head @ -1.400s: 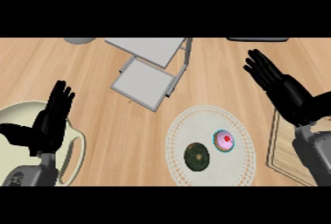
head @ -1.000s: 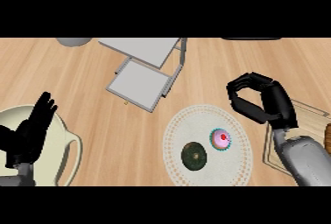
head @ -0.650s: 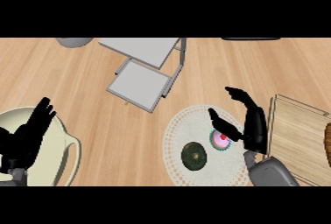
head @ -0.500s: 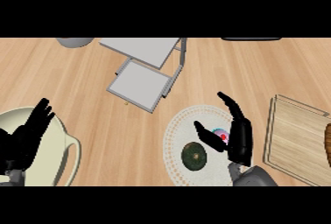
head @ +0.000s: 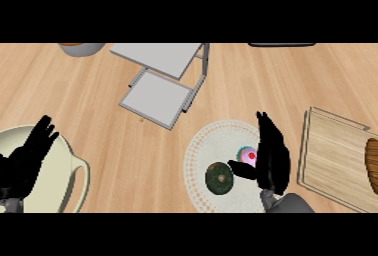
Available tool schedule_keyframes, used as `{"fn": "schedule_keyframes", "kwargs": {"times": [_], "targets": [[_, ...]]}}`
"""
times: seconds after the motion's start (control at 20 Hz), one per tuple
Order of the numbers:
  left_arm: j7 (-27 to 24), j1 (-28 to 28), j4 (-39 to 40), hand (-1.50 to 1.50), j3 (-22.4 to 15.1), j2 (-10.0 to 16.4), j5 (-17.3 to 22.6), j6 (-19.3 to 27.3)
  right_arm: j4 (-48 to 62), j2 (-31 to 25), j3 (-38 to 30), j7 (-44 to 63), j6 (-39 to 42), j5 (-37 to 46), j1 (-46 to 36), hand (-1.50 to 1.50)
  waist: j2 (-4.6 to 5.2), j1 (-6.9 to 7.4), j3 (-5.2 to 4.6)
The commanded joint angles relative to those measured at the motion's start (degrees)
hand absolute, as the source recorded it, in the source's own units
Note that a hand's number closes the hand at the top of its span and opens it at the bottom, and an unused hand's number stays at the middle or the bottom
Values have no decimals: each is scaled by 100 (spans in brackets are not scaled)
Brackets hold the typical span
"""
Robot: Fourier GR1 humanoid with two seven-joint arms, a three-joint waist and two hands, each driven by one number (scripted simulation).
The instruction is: Pick the cupcake from the placemat and place it in the tiered shelf
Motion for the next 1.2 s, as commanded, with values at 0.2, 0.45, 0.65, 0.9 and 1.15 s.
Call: {"fn": "schedule_keyframes", "kwargs": {"times": [0.2,0.45,0.65,0.9,1.15], "targets": [[83,39,43,0,-116,-116,-82,53,-414,-23,581,2067,3303,449,-318,-150,38,85,2],[55,52,94,0,137,146,195,-375,-911,301,603,3099,4983,473,-834,-150,69,180,27],[-8,0,101,0,8,-95,-8,-159,-1076,493,457,3409,5724,441,-931,-150,86,156,37],[233,-424,273,0,117,-60,-19,-164,-1185,350,9,3060,6009,290,-874,-150,100,135,44],[370,-35,-138,0,154,-7,-24,-216,-1015,218,-327,2739,6075,405,-719,-150,94,200,48]]}}
